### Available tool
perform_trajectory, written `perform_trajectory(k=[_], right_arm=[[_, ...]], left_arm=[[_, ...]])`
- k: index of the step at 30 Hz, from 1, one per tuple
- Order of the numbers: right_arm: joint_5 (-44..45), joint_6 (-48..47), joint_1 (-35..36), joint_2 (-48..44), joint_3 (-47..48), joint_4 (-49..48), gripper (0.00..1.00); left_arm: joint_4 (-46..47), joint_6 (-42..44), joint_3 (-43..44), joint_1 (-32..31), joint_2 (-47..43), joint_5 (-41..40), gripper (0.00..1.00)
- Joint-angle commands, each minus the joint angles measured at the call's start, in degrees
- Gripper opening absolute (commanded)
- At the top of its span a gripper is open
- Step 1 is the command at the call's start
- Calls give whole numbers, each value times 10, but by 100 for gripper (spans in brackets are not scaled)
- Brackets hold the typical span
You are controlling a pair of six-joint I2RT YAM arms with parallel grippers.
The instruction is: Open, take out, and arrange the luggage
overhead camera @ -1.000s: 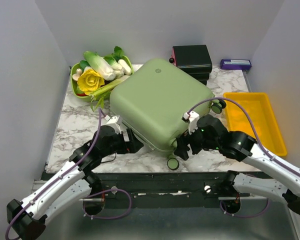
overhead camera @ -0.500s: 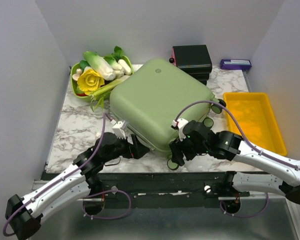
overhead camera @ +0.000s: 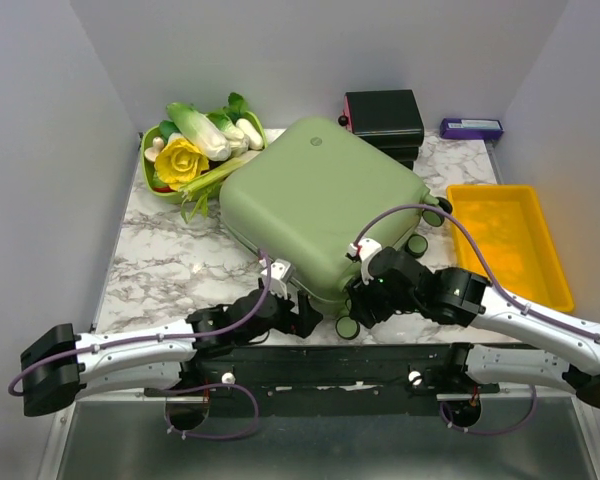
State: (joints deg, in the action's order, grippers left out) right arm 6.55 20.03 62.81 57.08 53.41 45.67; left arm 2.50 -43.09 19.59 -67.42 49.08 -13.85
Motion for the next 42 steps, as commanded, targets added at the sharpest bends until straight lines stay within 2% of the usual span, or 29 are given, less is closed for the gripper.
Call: perform_trajectory(k=[1, 7, 14, 22, 35, 37, 42], right_arm=[[-10, 0, -1, -35, 4, -31, 1], [-25, 13, 0, -42, -6, -50, 1], [-31, 13, 0, -38, -5, -64, 1], [-40, 13, 0, -36, -8, -74, 1], [-55, 11, 0, -44, -8, -73, 1], [-60, 11, 0, -44, -10, -75, 1], [-63, 10, 0, -51, -20, -84, 1]], left_arm=[[70, 25, 33, -16, 44, -109, 90], [69, 34, 29, -17, 38, -134, 76], [115, 55, -1, -16, 22, -105, 66], [123, 66, 4, -17, 49, -101, 57], [159, 128, 9, -17, 77, -92, 49], [163, 136, 9, -17, 78, -90, 40], [173, 145, 4, -17, 69, -103, 27]])
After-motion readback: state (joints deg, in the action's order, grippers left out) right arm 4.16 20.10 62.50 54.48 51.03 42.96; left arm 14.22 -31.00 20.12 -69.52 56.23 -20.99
